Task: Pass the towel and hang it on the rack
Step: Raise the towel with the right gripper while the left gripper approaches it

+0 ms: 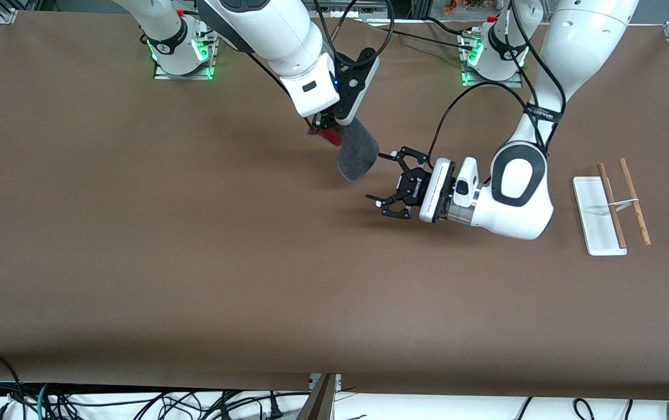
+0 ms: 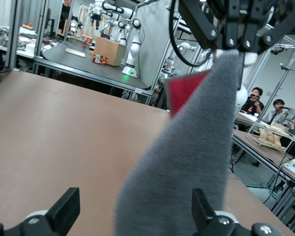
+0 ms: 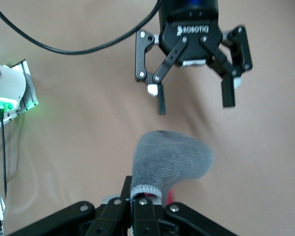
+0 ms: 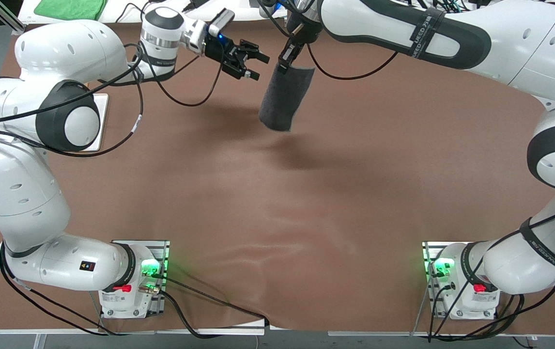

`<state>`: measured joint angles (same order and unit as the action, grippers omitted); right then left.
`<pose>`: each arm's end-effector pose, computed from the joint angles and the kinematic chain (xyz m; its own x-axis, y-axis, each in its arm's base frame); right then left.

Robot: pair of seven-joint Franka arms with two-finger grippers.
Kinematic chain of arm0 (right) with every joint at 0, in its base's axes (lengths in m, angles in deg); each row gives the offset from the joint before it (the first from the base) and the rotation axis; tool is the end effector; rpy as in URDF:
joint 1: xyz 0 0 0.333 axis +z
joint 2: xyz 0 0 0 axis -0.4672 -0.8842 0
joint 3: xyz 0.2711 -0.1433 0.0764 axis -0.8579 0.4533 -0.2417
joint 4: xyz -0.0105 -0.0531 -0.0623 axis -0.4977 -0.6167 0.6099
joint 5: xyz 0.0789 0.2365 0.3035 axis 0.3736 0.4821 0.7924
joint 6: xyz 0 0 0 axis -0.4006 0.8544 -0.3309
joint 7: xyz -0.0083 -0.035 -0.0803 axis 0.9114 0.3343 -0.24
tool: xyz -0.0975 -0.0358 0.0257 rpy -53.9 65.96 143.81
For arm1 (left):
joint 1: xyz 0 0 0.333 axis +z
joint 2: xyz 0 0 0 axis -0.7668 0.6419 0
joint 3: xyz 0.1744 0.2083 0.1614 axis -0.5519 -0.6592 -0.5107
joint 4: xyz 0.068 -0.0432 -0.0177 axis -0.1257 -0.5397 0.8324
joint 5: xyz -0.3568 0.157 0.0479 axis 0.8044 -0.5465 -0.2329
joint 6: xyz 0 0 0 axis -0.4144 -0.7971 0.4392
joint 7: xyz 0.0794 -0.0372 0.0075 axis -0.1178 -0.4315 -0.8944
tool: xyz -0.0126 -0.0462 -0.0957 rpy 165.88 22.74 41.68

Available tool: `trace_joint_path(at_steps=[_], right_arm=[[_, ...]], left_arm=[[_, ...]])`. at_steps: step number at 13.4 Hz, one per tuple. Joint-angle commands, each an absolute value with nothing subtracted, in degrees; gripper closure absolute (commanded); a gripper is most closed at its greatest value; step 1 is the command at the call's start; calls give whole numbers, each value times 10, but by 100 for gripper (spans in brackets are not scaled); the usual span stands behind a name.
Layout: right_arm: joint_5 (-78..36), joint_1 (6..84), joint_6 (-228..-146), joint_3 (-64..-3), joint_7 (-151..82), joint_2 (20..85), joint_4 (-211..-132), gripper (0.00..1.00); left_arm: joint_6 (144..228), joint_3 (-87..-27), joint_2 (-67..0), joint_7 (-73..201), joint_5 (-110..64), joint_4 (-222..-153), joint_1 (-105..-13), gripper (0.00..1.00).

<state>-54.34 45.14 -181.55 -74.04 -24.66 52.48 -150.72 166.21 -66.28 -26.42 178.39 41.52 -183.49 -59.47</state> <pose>0.4737 0.4955 0.5450 0.4675 0.8416 0.2705 0.8803 -0.4155 -0.2288 0.5974 -0.2838 0.3087 0.2393 -0.3090 0.9205 -0.8991 0.2873 0.3302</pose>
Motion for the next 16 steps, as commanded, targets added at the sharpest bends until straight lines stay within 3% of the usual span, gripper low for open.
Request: trace_joint_path(at_steps=[1, 5, 9, 13, 14, 15, 16], right_arm=[[-558, 448, -1815, -757, -240, 521, -1497, 100], [-557, 451, -1839, -764, -242, 517, -1497, 100], [-558, 453, -1856, -778, -244, 511, -1497, 100], [-558, 455, -1870, -790, -260, 511, -1497, 100], [-558, 456, -1874, -791, -264, 509, -1497, 100], [-558, 456, -1881, -791, -265, 507, -1497, 100], [-558, 456, -1886, -791, -266, 506, -1497, 100]], left_arm=[[1654, -652, -256, 1827, 429, -1841, -574, 0], [1654, -653, -201, 1854, 428, -1793, -560, 0], [1646, -651, -157, 1893, 437, -1800, -563, 0], [1537, -650, -125, 1894, 494, -1811, -566, 1], [1514, -650, -124, 1894, 502, -1815, -565, 6], [1500, -650, -124, 1895, 502, -1818, -561, 22], [1494, -650, -124, 1901, 501, -1818, -558, 52]])
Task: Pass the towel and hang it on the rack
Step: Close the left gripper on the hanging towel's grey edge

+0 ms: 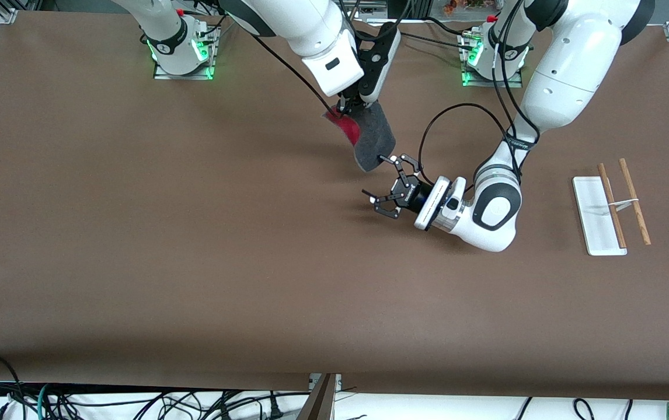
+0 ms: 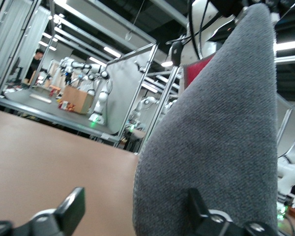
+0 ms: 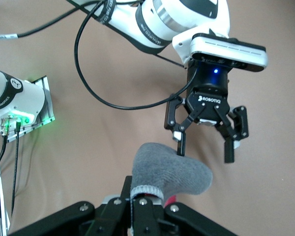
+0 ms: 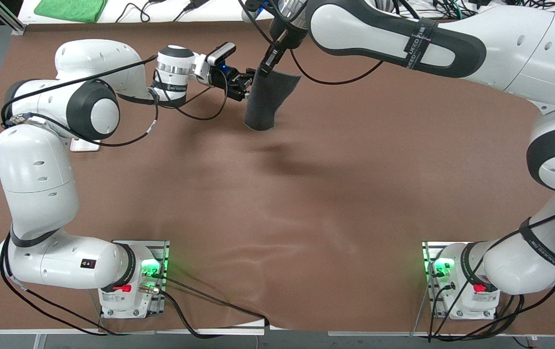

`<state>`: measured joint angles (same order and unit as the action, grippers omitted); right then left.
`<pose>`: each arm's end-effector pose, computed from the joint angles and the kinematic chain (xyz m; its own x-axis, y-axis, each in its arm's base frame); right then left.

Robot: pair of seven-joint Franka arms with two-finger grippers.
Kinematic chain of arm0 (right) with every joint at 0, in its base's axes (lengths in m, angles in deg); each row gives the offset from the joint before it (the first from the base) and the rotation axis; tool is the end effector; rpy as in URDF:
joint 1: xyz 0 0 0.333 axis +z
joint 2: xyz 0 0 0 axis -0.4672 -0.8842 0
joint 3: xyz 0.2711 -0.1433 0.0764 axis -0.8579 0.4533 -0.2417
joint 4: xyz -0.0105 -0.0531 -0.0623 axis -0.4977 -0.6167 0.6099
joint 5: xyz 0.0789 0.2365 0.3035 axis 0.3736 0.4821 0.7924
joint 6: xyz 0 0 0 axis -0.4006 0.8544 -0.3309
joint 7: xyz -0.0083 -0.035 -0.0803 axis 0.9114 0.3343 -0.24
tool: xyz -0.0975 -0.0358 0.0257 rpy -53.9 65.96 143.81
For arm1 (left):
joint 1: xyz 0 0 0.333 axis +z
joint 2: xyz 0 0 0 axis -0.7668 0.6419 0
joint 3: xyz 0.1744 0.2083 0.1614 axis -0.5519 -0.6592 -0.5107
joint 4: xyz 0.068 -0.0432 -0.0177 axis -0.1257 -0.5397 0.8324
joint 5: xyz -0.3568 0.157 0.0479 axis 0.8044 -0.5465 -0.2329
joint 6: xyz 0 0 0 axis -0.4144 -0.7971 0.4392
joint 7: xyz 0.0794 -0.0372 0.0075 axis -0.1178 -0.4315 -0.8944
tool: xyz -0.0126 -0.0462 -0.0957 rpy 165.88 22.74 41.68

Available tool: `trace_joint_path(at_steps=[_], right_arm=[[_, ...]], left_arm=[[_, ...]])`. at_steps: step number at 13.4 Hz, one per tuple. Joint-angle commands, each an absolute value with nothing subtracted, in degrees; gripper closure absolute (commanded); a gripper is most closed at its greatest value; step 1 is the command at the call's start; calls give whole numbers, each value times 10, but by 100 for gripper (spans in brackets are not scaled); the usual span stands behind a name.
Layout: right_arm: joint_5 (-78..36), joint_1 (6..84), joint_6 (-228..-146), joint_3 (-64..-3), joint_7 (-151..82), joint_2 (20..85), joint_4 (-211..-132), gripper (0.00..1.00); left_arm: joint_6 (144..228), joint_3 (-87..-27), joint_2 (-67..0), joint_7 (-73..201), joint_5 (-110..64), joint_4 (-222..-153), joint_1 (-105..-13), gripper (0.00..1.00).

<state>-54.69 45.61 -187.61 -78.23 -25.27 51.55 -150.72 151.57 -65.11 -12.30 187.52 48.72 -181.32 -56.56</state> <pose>0.4489 0.5292 0.5570 0.4270 0.8252 0.3699 0.9024 -0.3627 -0.2326 0.5791 -0.2799 0.1996 0.3919 -0.0543 0.9184 -0.8113 0.4503 0.3728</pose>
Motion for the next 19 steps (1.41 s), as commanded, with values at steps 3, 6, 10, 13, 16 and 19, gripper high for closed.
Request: trace_joint_path(at_steps=[3, 6, 10, 13, 16, 19], right_arm=[[-558, 456, -1889, -791, -271, 505, -1497, 100], [-558, 455, -1891, -791, -273, 505, -1497, 100], [-561, 454, -1889, -791, -262, 504, -1497, 100], [-589, 454, -1887, -795, -253, 504, -1497, 100], [-600, 453, -1882, -794, -169, 504, -1497, 100], [-628, 449, -1882, -794, -34, 501, -1500, 100]], left_arm=[[1489, -650, -123, 1904, 503, -1832, -565, 72], [1488, -650, -123, 1908, 503, -1840, -567, 85], [1494, -653, -122, 1889, 516, -1831, -552, 7], [1487, -654, -117, 1820, 510, -1832, -531, 0], [1457, -655, -91, 1762, 503, -1831, -530, 0], [1456, -654, -80, 1732, 509, -1832, -537, 0]])
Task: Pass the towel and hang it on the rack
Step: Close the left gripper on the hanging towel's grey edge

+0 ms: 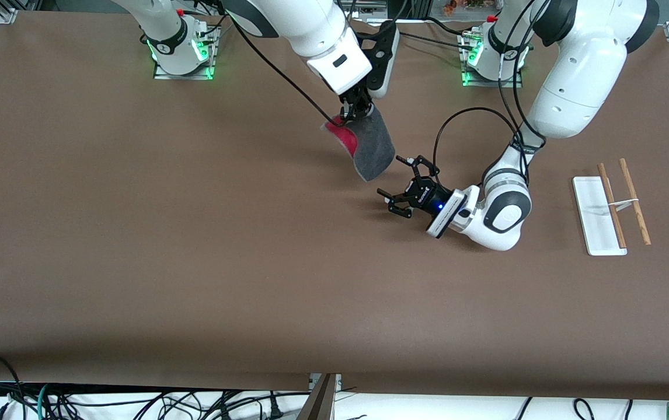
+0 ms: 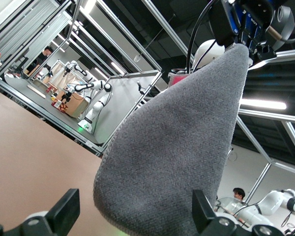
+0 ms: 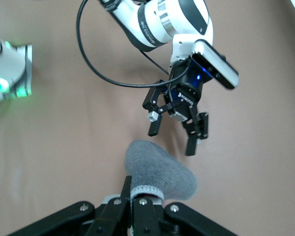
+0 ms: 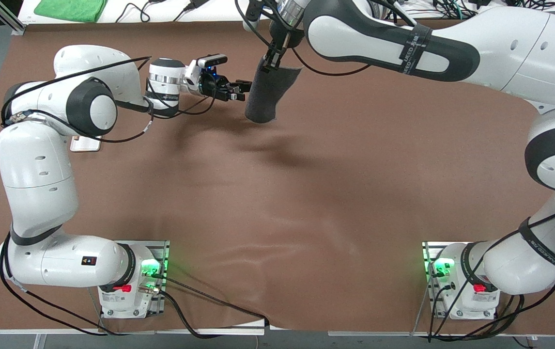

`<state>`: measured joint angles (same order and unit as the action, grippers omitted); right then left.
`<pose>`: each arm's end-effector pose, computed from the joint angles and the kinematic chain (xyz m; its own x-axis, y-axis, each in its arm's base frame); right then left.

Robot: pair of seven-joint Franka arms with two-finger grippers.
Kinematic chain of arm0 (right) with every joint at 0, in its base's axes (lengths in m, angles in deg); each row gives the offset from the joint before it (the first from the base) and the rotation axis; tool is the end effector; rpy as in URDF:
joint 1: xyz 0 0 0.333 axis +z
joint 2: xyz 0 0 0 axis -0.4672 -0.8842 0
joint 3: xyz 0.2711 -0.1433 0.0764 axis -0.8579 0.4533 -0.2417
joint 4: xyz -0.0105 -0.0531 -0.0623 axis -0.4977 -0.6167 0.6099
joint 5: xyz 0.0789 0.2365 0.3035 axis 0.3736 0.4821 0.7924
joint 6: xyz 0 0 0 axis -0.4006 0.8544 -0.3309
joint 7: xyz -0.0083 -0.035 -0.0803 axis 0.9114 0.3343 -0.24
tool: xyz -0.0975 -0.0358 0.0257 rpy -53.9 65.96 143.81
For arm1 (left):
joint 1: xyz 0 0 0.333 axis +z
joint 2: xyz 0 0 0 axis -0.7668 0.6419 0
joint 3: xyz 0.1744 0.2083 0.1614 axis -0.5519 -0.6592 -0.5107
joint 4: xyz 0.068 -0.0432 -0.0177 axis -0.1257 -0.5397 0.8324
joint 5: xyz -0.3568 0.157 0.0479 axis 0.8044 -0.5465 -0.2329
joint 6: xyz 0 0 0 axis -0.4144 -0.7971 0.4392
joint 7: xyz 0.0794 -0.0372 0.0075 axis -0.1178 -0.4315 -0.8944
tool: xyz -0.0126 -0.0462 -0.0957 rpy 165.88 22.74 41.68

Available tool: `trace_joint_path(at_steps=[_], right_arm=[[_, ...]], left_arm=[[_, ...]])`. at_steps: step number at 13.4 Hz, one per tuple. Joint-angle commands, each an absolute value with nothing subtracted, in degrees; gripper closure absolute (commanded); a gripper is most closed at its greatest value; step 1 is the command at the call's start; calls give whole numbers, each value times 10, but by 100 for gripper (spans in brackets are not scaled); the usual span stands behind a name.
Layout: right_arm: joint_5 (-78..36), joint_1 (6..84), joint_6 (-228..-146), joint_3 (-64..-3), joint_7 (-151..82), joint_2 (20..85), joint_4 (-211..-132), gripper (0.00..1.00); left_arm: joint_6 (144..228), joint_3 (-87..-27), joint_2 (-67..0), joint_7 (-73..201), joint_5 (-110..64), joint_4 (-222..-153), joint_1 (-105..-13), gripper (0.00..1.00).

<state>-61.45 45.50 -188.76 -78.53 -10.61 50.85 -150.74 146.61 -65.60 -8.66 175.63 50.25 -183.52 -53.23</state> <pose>0.4567 0.5279 0.5509 0.1349 0.9125 0.3862 0.9905 -0.1340 -0.0293 0.5684 -0.2445 0.1586 0.6526 -0.0813 0.7534 -0.6516 0.4473 0.6127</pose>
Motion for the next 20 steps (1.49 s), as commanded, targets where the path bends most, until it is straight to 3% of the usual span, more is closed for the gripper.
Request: trace_joint_path(at_steps=[1, 7, 9, 11, 12, 20], right_arm=[[-628, 449, -1882, -794, -6, 501, -1501, 100], [-652, 453, -1882, -795, 37, 498, -1502, 100], [-654, 455, -1880, -795, 56, 496, -1502, 100], [-654, 456, -1880, -795, 71, 492, -1502, 100], [-654, 457, -1881, -795, 70, 491, -1502, 100], [-647, 456, -1882, -795, 62, 491, -1502, 100]], left_arm=[[1455, -650, -74, 1725, 510, -1834, -539, 0], [1444, -642, -36, 1703, 541, -1831, -561, 1], [1444, -641, -40, 1694, 541, -1830, -559, 24], [1428, -640, -39, 1694, 541, -1831, -560, 77], [1415, -640, -39, 1693, 538, -1832, -557, 97], [1402, -640, -40, 1701, 537, -1831, -551, 100]])
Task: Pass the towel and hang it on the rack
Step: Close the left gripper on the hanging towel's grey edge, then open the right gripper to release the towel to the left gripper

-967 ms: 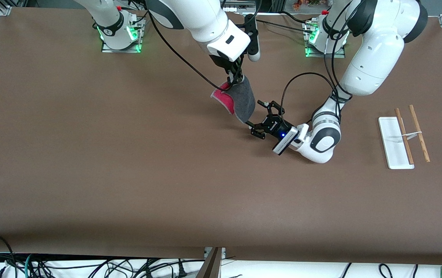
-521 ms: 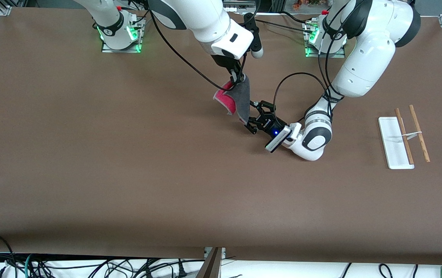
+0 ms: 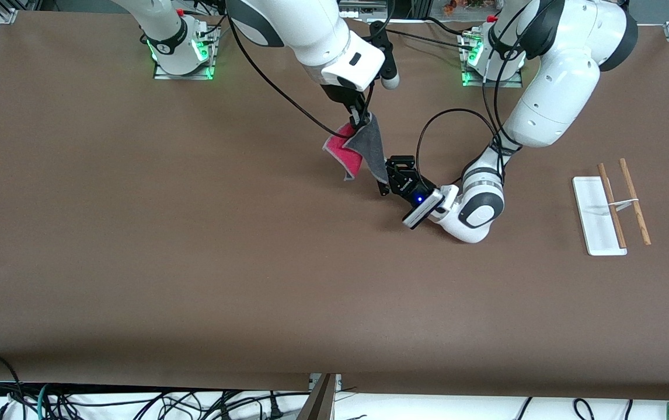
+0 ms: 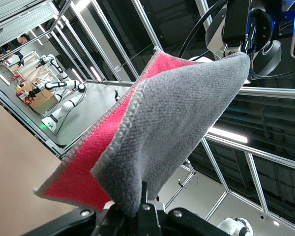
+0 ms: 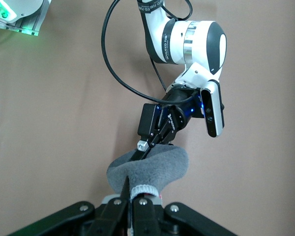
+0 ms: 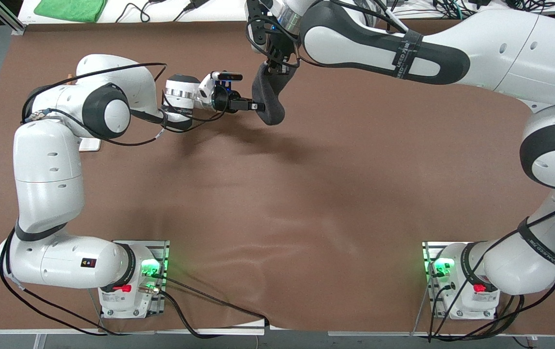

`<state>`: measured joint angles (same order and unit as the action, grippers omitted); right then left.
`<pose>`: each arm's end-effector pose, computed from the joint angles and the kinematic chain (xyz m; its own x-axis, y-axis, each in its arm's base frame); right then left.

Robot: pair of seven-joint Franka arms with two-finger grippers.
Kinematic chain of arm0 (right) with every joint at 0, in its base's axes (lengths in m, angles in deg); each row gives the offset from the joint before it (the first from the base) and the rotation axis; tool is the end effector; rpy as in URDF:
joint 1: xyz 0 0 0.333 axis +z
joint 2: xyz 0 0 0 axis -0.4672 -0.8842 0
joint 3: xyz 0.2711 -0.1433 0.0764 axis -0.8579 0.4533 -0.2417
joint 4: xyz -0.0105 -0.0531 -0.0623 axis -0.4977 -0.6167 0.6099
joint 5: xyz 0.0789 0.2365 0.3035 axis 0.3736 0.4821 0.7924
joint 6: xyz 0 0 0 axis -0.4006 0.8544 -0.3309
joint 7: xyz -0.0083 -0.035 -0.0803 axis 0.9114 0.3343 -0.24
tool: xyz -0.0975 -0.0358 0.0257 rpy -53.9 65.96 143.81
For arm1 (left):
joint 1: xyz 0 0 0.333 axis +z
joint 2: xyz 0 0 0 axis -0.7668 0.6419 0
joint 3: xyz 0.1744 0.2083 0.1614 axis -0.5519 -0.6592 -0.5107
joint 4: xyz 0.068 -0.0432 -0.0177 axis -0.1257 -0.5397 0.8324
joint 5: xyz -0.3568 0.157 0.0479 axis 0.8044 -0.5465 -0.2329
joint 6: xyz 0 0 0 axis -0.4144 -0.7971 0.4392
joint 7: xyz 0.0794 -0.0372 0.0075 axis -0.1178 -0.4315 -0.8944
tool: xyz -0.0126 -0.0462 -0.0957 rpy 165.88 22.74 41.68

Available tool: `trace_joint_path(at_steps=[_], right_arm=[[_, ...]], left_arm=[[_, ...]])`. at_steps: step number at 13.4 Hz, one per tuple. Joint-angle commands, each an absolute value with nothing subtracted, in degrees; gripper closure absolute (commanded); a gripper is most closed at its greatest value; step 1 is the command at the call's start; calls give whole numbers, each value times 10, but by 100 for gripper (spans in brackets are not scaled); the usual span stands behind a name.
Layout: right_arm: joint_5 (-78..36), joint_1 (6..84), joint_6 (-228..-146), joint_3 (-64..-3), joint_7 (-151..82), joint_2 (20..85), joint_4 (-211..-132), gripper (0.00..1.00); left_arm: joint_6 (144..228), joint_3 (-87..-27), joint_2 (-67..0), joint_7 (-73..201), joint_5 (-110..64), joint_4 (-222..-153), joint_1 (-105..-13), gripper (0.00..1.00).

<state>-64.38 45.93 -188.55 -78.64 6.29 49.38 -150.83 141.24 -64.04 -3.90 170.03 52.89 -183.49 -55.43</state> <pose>0.4589 0.5319 0.5341 -0.1803 0.9230 0.3399 0.9831 0.1577 0.0931 0.5356 -0.2812 0.1298 0.7790 -0.0983 0.6192 -0.4752 0.5517 0.6854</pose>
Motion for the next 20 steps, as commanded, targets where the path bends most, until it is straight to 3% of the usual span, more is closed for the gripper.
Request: trace_joint_path(at_steps=[1, 7, 8, 14, 16, 18, 20], right_arm=[[-646, 455, -1882, -795, 52, 491, -1501, 100], [-639, 446, -1881, -795, 3, 492, -1502, 100], [-633, 441, -1880, -794, -4, 493, -1502, 1], [-615, 391, -1820, -789, -121, 518, -1499, 0], [-614, 366, -1785, -775, -184, 526, -1498, 0], [-576, 340, -1730, -731, -207, 535, -1497, 0], [-534, 334, -1686, -643, -222, 567, -1498, 0]], left_arm=[[1400, -640, -41, 1700, 537, -1831, -550, 100], [1401, -648, -101, 1604, 485, -1813, -503, 100], [1399, -648, -108, 1590, 477, -1811, -494, 100], [1392, -651, -113, 1569, 462, -1794, -486, 100], [1394, -678, -132, 1542, 409, -1759, -483, 100], [1391, -694, -145, 1500, 354, -1710, -466, 100], [1383, -697, -166, 1473, 285, -1675, -439, 100]])
